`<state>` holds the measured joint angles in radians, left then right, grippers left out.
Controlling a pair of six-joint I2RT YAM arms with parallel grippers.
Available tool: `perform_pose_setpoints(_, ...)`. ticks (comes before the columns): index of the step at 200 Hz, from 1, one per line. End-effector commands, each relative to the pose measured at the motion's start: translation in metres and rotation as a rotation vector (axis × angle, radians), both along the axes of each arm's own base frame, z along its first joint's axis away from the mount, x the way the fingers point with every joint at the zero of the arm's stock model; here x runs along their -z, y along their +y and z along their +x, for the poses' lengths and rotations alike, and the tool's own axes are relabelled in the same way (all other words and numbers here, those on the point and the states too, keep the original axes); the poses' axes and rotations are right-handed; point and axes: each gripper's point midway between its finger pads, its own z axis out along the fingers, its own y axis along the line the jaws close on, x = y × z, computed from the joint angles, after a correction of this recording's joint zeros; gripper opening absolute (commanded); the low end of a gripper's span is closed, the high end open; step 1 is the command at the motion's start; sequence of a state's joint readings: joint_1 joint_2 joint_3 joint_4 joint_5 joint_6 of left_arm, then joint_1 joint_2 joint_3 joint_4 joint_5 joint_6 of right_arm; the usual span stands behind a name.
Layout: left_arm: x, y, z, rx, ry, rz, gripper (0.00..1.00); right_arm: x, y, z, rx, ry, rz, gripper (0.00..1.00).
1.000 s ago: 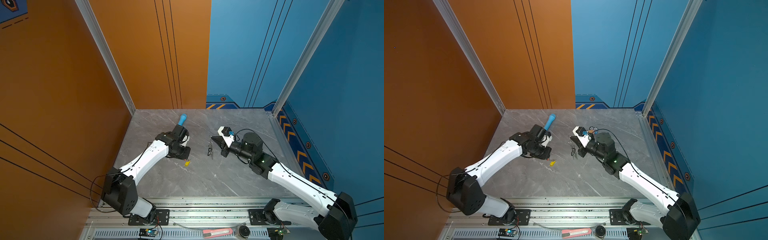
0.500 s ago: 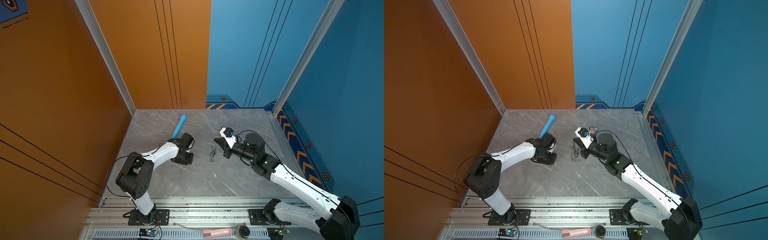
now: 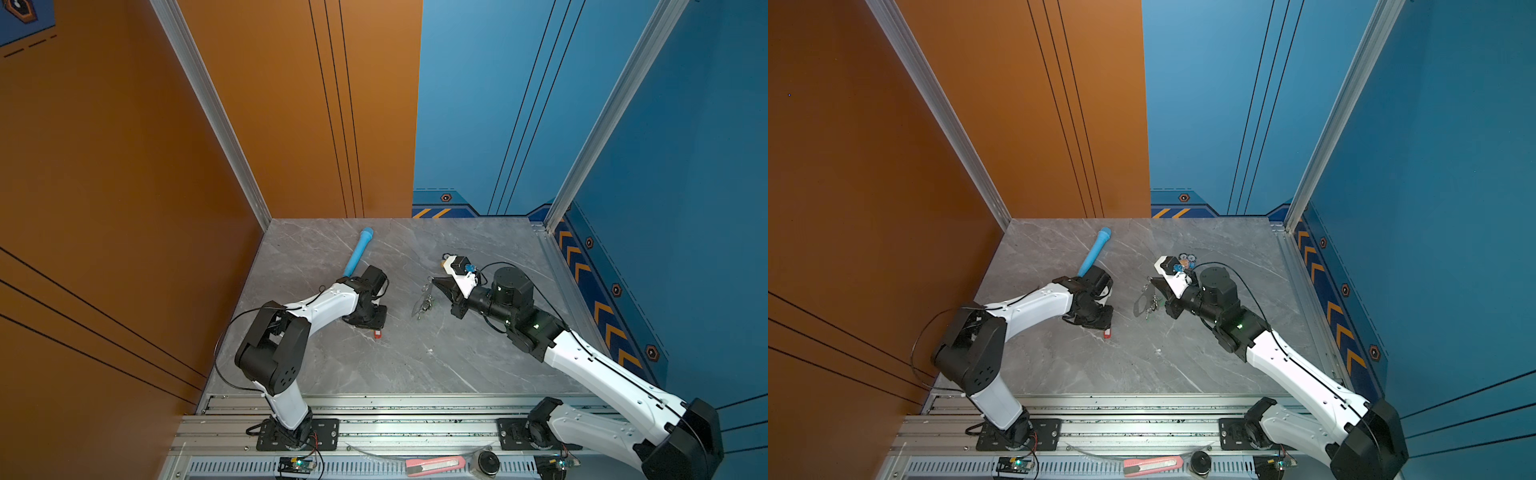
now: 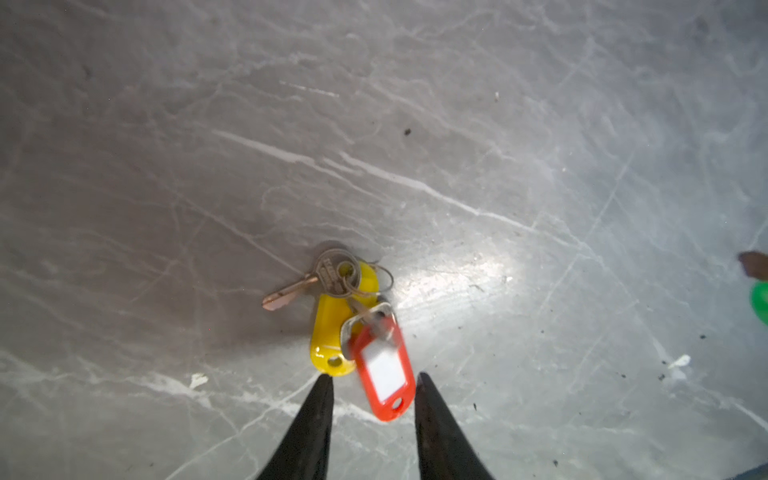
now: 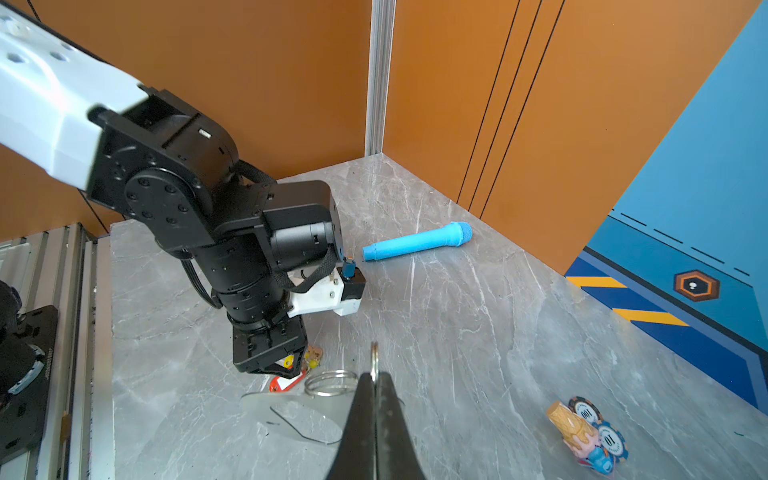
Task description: Remove the keys from the keyring
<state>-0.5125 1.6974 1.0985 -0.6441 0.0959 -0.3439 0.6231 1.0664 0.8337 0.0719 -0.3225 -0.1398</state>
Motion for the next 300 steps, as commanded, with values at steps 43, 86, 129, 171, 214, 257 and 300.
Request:
perform_pose_setpoints(43,-0.073,0.005,0.001,-0.017,-0.089,-0.104,0.59,0.021,-0.001,-0.005,0.014,0.132,0.013,0.0)
perform_pose_setpoints(86,-0.105,0.02,0.005,-0.036,-0.175,-0.16,0.67,0.033,0.013,-0.012,-0.023,0.203,0.025,0.0)
perform_pose_setpoints(129,-0.12,0.032,0.008,-0.028,-0.23,-0.175,0.73,0.042,0.027,-0.035,-0.056,0.244,-0.011,0.0)
perform_pose_setpoints(171,-0.132,0.041,0.012,-0.007,-0.283,-0.169,0.81,0.052,0.028,-0.048,-0.005,0.305,-0.069,0.0)
perform_pose_setpoints(214,-0.13,0.044,0.013,-0.005,-0.295,-0.179,0.85,0.084,0.018,-0.026,0.103,0.338,-0.153,0.0)
perform_pose_setpoints(257,-0.131,0.046,0.013,-0.012,-0.297,-0.188,0.85,0.111,0.008,0.009,0.22,0.389,-0.237,0.0)
perform_pose_setpoints(300,-0.137,0.047,0.012,-0.016,-0.311,-0.205,0.85,0.134,-0.009,0.052,0.349,0.429,-0.258,0.0)
